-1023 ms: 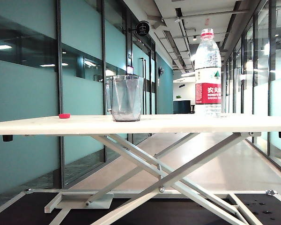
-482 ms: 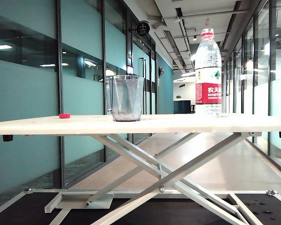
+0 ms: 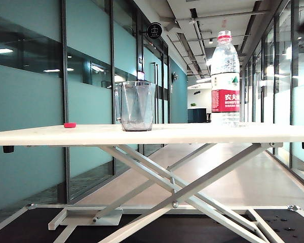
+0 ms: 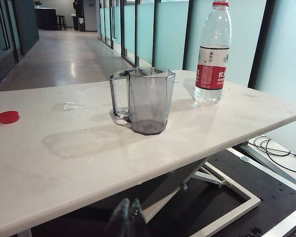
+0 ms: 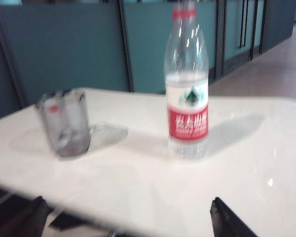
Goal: Pick up the mineral water bottle on the table and pour water into the mug until it's half full.
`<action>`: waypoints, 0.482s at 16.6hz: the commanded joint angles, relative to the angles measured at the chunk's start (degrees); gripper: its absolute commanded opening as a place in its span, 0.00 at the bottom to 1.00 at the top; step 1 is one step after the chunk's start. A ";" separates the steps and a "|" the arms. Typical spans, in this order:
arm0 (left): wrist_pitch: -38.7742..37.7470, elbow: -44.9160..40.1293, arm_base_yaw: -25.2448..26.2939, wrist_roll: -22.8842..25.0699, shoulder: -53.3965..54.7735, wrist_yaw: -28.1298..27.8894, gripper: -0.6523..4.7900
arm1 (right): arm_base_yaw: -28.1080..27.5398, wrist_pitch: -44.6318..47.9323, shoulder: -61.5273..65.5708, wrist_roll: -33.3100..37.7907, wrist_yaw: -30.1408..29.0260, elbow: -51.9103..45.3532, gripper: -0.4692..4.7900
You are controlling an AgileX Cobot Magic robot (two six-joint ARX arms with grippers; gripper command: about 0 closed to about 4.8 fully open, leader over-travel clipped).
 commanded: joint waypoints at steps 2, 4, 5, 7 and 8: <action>0.46 0.13 0.02 0.26 0.04 0.39 0.11 | 0.02 13.70 17.42 -0.09 -0.04 6.23 1.00; 0.11 0.13 0.00 0.28 0.04 0.37 0.11 | 0.02 19.89 31.04 -0.74 -0.15 11.45 1.00; -0.20 0.13 0.00 0.28 0.04 0.37 0.11 | 0.02 22.49 37.16 -1.51 -0.20 13.88 1.00; -1.31 0.13 0.00 0.28 0.04 0.39 0.11 | 0.02 25.42 50.38 -1.53 -1.62 20.52 1.00; -1.64 0.13 0.00 0.28 0.04 0.39 0.11 | 0.00 25.40 54.29 -1.55 -1.49 22.99 1.00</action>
